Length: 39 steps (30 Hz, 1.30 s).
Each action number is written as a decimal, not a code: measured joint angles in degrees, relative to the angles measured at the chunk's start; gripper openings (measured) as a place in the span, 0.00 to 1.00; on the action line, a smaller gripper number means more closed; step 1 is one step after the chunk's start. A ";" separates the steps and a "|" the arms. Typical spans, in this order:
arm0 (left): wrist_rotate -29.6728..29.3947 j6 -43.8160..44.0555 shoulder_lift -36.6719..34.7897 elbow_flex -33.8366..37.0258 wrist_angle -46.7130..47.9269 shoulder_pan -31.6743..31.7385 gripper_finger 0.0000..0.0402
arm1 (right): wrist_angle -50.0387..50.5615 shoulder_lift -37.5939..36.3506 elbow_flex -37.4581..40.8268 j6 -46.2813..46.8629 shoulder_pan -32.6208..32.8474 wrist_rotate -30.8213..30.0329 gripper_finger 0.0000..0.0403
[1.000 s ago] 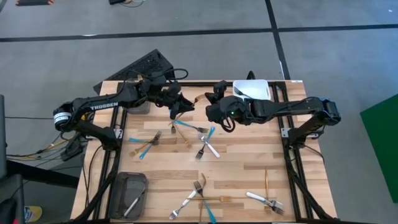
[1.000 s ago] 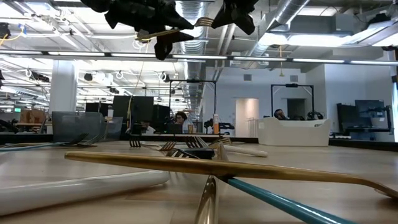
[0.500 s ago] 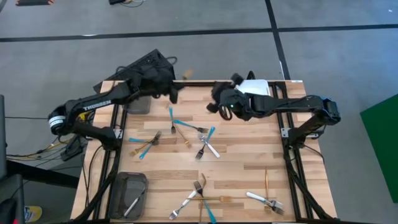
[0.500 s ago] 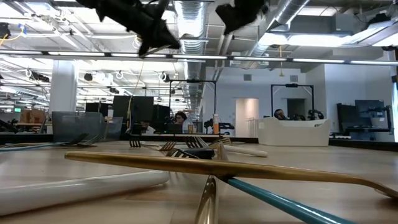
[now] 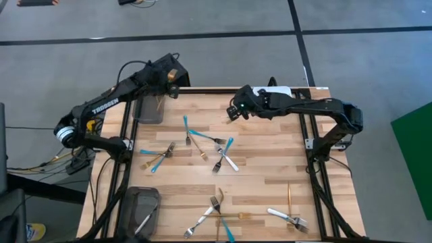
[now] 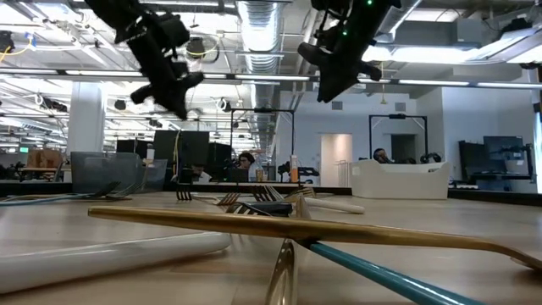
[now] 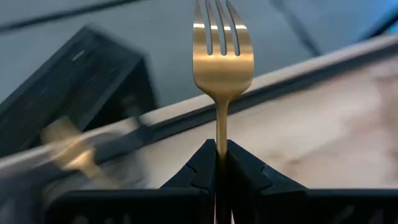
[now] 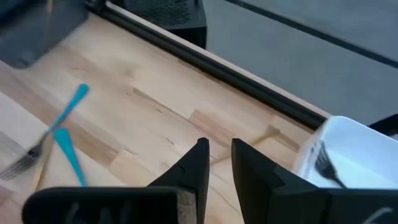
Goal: Sort silverware by color (type)
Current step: Put the gold fork into the top black bin
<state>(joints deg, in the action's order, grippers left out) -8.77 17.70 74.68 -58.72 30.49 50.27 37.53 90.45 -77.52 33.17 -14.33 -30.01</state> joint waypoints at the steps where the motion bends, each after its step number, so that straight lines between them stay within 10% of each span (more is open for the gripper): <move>1: -0.65 0.45 0.57 0.00 0.73 1.33 0.03 | -0.43 0.02 0.02 0.00 0.00 0.08 0.23; 12: -12.26 0.79 5.66 0.00 1.62 8.99 0.09 | -1.14 -0.02 0.02 -0.31 -0.44 2.16 0.23; 22: -5.63 0.97 5.96 0.00 2.19 8.93 0.21 | 2.00 -0.02 0.02 -0.64 -1.82 5.70 0.23; 30: 23.30 -2.87 5.96 0.00 -7.80 2.34 0.24 | 6.86 -0.93 0.04 2.87 -1.92 13.85 0.23; 39: 15.37 -0.73 13.81 -0.07 -24.82 -14.40 0.27 | 12.12 -8.54 0.02 8.14 -0.44 16.73 0.23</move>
<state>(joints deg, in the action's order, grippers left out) 6.60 16.98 88.48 -58.79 5.67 35.86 49.65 81.91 -77.49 41.31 -14.77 -13.29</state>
